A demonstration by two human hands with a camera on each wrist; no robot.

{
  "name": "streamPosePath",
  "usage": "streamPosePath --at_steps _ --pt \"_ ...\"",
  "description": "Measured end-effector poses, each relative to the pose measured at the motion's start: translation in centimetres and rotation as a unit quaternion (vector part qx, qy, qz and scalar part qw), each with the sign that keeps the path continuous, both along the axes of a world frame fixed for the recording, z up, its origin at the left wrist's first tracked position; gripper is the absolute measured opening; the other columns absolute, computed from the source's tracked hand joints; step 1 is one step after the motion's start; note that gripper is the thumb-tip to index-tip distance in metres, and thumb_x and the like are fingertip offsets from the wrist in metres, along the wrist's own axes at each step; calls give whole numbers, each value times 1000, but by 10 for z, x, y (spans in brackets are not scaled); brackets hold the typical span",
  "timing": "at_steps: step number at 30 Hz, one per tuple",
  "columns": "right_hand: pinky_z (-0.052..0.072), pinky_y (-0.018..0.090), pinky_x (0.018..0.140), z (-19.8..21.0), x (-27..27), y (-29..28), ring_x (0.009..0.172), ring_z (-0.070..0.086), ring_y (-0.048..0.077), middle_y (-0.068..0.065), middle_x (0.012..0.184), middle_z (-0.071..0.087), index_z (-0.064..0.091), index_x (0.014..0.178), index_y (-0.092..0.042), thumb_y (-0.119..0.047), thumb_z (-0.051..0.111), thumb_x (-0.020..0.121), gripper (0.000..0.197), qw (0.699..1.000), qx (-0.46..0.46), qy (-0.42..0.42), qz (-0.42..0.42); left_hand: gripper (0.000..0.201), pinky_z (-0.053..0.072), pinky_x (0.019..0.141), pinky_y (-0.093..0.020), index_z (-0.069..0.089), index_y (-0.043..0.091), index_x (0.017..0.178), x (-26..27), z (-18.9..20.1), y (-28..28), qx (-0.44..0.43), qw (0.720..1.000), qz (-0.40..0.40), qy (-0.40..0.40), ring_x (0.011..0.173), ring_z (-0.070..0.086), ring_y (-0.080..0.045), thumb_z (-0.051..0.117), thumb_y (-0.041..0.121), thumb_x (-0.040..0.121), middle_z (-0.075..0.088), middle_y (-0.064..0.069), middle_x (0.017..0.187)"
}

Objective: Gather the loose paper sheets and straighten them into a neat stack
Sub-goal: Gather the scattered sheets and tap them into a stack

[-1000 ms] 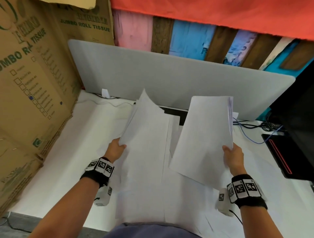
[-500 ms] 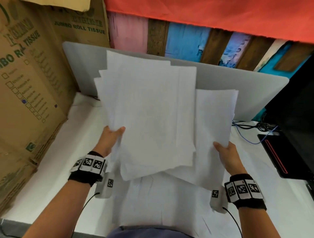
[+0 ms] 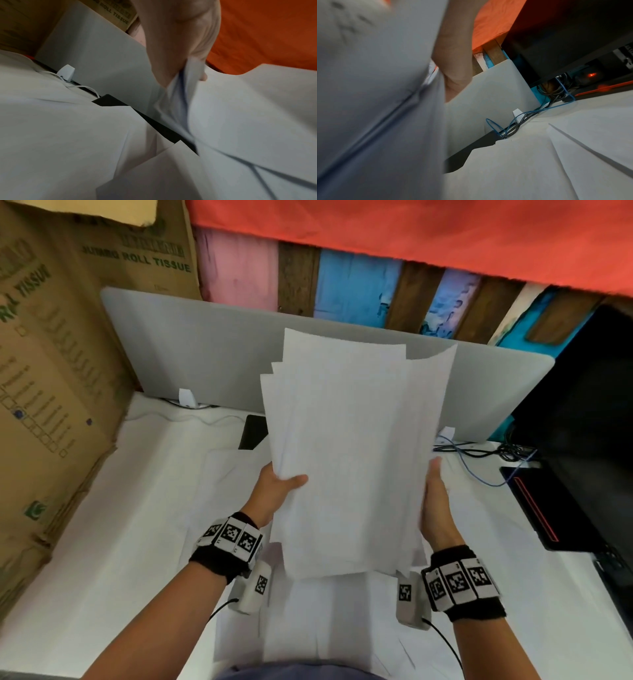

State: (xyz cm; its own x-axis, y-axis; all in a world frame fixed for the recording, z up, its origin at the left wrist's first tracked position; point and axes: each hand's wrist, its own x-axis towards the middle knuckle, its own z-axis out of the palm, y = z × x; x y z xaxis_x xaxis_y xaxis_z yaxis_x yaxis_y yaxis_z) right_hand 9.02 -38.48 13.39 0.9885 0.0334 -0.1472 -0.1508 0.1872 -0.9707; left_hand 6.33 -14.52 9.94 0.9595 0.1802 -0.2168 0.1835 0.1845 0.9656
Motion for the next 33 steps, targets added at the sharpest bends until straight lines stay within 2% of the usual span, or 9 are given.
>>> streamPosePath --at_steps 2,7,11,15,20,24,28,31,33 --pt "54 22 80 -3 0 0 96 66 9 -7 106 68 53 121 -19 -49 71 70 63 999 -43 -28 18 37 55 71 -17 57 8 115 0 0 0 -2 999 26 -20 89 63 -12 65 -1 80 65 0 100" --pt "54 16 73 -4 4 0 89 62 8 -7 97 64 53 113 -18 -3 62 84 34 996 -75 -51 5 31 55 74 -18 61 18 99 -3 8 5 1 997 35 -65 86 65 -5 68 -2 77 67 4 96" --pt "55 18 70 -4 4 1 90 67 12 -9 89 72 60 99 -26 -7 70 75 32 995 -67 -65 29 36 53 68 -13 63 21 95 -8 11 8 14 996 12 -86 84 67 -4 74 0 70 71 10 89" --pt "57 24 72 -5 2 -2 85 70 12 -8 87 75 66 93 -22 -48 87 41 61 996 -39 -57 50 47 51 67 -10 60 26 95 -12 20 11 5 993 -14 -114 81 67 5 80 20 54 73 21 81" --pt "56 24 75 7 1 7 79 69 5 -12 80 74 66 88 -24 4 65 73 32 994 -32 -96 46 49 49 71 -8 55 28 98 -16 39 0 17 985 -36 -168 84 65 9 71 33 52 70 28 83" --pt "54 16 68 28 0 12 72 68 1 -15 73 73 65 84 -23 9 62 76 33 988 -35 -149 6 31 50 67 -9 60 24 88 -13 56 -2 23 977 28 -208 75 66 7 76 9 66 71 24 73" --pt "52 14 63 53 -6 22 67 66 -1 -15 67 71 65 78 -21 -20 70 76 6 983 3 -175 -51 41 47 63 -8 59 12 83 -15 78 -6 0 958 106 -267 69 63 9 72 48 66 69 24 68" --pt "48 22 65 68 -6 30 64 57 4 -14 63 59 60 66 -21 -73 67 48 56 980 33 -155 -120 38 40 62 -5 55 9 74 -15 98 -12 29 942 156 -295 61 54 11 56 47 74 61 25 60" --pt "37 30 72 75 -8 38 69 43 12 -9 67 43 57 62 -13 -81 64 44 71 976 35 -150 -154 19 42 71 -6 60 20 78 -12 107 -16 41 936 197 -290 73 57 10 58 39 79 64 22 71"
